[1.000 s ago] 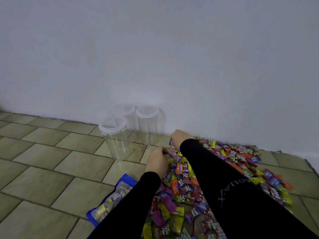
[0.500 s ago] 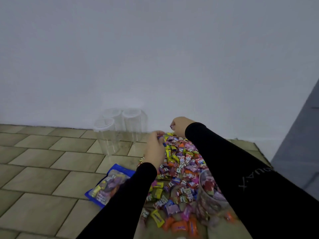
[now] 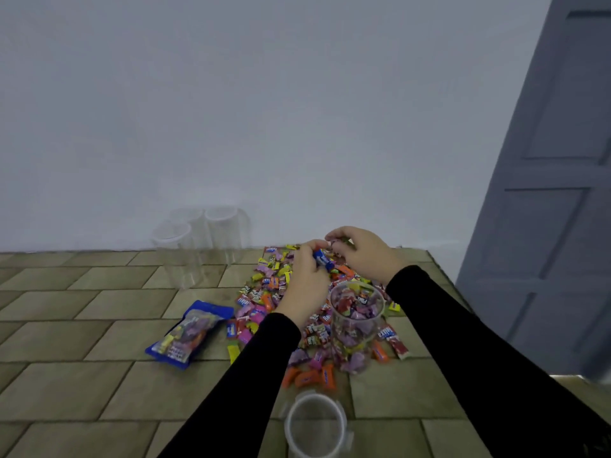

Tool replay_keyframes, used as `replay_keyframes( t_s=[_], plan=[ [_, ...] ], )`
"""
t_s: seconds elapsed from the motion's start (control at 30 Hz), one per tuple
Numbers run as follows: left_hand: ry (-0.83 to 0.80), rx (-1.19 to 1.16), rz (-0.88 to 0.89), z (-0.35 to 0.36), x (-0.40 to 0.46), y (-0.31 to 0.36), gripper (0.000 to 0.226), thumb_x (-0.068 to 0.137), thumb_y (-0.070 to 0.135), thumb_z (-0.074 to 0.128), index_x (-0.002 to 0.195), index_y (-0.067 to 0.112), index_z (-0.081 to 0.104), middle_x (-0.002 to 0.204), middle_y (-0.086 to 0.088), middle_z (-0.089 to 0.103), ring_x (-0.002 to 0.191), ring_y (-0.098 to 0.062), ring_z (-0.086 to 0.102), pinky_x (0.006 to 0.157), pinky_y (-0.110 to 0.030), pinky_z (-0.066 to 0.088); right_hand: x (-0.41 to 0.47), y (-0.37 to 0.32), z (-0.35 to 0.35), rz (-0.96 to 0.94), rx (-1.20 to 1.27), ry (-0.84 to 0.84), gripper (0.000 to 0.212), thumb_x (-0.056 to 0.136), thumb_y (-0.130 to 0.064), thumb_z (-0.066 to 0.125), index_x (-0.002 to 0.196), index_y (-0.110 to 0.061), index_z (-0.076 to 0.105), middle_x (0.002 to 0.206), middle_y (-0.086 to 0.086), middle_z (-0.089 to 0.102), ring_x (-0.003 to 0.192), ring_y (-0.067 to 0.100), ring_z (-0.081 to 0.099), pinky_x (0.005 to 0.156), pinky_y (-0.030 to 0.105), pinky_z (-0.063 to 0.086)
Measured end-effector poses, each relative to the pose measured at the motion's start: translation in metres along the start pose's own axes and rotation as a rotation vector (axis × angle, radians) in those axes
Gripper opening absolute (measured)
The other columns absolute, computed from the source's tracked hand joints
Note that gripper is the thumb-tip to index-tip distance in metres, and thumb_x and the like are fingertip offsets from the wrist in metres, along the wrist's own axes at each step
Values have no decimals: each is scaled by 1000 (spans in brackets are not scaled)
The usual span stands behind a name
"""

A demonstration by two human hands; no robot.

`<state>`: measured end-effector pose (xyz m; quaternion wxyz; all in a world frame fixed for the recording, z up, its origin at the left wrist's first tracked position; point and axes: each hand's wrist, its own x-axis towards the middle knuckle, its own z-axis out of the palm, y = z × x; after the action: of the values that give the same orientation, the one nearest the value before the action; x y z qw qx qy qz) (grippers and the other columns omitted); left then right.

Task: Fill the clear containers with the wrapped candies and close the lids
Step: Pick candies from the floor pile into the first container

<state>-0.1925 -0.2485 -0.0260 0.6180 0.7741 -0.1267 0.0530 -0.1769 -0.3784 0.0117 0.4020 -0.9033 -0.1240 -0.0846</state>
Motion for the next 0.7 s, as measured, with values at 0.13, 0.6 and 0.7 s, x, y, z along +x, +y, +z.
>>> replay_keyframes(
  t_s=[0.13,0.6,0.7],
  plan=[
    [-38,158,56,10,-17,1,37,95,-8,32,117,20,41,123,-7,39,96,-15,44,75,-13,37,-33,18,-1,35,79,53,24,97,-12,51,119,-9,59,108,-1,61,93,12,58,85,26,47],
    [-75,312,144,25,-22,-14,39,97,6,49,130,26,41,123,6,56,114,-10,56,99,-33,47,-78,62,22,-163,-47,185,29,94,-20,59,123,-18,62,110,-3,60,82,-11,50,73,9,36],
    [-111,372,127,24,-20,-18,39,99,11,48,130,34,40,116,-7,63,100,-18,60,91,-41,51,-78,71,24,-126,-42,177,32,92,-28,61,124,-22,63,120,-7,64,103,-9,53,95,17,40]
  ],
)
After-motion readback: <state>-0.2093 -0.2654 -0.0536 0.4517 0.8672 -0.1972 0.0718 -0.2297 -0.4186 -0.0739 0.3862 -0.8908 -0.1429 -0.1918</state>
